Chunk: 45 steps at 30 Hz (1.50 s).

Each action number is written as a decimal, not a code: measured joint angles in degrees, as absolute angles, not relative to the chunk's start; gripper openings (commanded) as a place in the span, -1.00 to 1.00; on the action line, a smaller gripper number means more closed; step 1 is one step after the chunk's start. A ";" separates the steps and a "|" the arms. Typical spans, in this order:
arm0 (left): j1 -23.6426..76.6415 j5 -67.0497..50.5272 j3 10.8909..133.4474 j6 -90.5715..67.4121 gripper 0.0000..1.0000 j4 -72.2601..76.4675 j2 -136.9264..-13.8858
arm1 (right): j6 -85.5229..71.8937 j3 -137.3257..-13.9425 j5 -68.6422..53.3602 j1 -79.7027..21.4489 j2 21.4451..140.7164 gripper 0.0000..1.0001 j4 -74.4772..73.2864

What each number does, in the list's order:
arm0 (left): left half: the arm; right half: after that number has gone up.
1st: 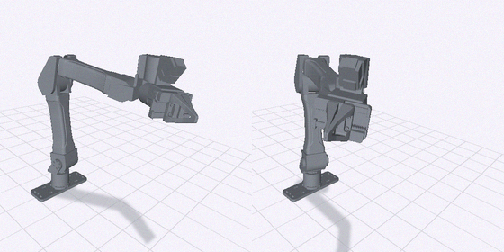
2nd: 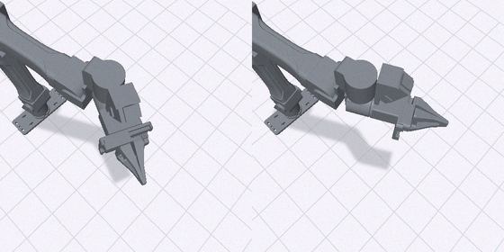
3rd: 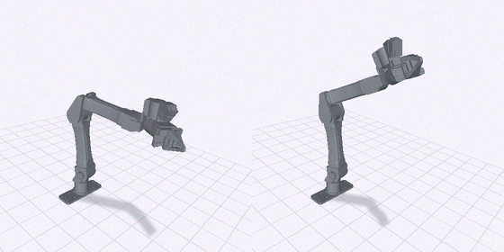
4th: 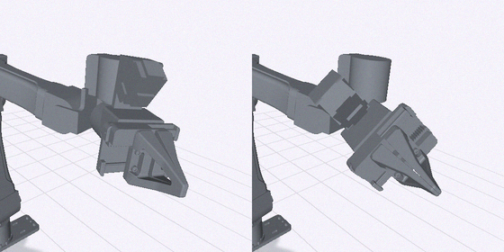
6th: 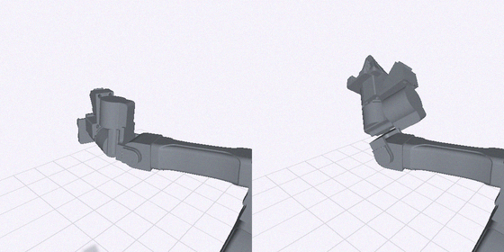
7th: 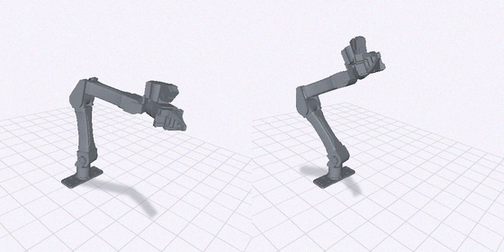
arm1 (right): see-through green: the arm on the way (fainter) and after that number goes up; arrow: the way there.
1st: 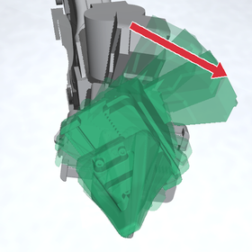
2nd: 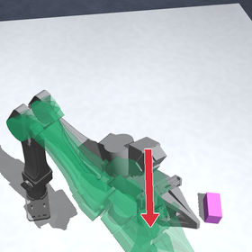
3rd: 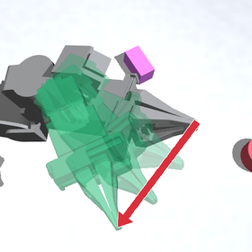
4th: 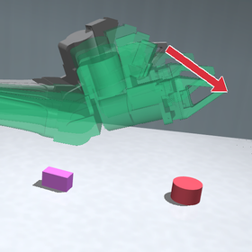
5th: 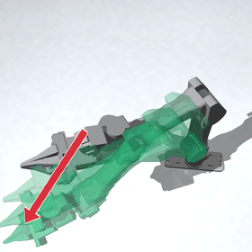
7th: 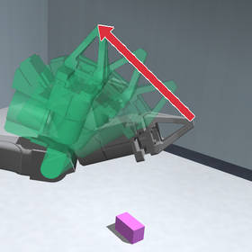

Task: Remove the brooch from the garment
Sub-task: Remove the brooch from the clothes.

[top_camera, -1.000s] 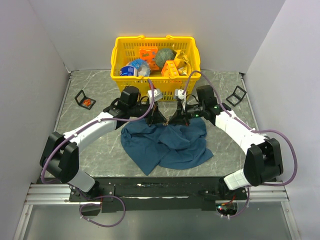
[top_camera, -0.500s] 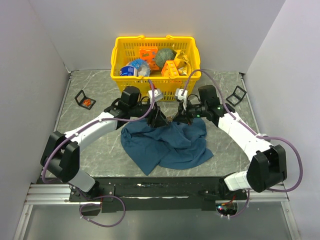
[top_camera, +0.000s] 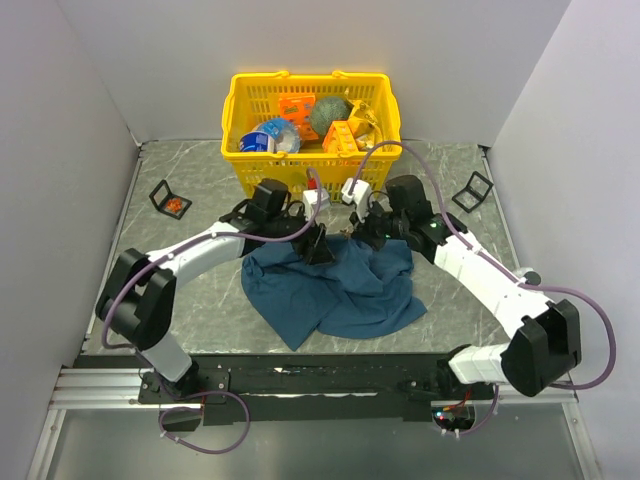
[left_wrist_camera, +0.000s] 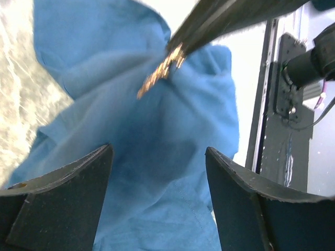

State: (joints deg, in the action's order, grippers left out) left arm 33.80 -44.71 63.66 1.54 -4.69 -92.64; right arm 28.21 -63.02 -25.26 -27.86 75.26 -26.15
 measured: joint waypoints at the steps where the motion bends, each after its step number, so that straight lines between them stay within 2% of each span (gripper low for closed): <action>1: 33.87 -44.69 63.66 1.91 0.54 -5.02 -93.30 | 27.75 -63.02 -24.38 -27.83 74.83 -1.00 -26.15; 6: 35.24 -44.93 64.58 2.61 0.57 -6.26 -96.07 | 25.43 -63.02 -22.61 -27.83 73.08 -1.00 -25.93; 9: 36.51 -45.65 65.45 2.79 0.37 -6.61 -97.21 | 24.56 -63.02 -22.04 -27.83 72.51 -1.00 -25.54; 12: 37.36 -46.85 66.54 2.92 -0.44 -7.16 -98.17 | 23.86 -63.02 -21.82 -27.83 72.44 -1.00 -25.08; 13: 37.58 -47.18 67.09 3.09 -0.85 -7.40 -98.56 | 23.66 -63.02 -21.80 -27.83 72.44 -1.00 -24.95; 14: 37.76 -47.57 67.70 3.38 -0.98 -7.88 -99.07 | 23.55 -63.02 -21.78 -27.83 72.44 -1.00 -24.77; 33: 38.06 -50.02 68.99 4.84 -0.98 -9.30 -98.35 | 23.03 -61.41 -14.04 -28.01 71.68 -1.00 -21.06; 45: 37.69 -41.67 68.99 6.44 -0.98 -9.23 -93.73 | 29.76 -60.53 -6.79 -28.86 70.50 -1.00 -20.73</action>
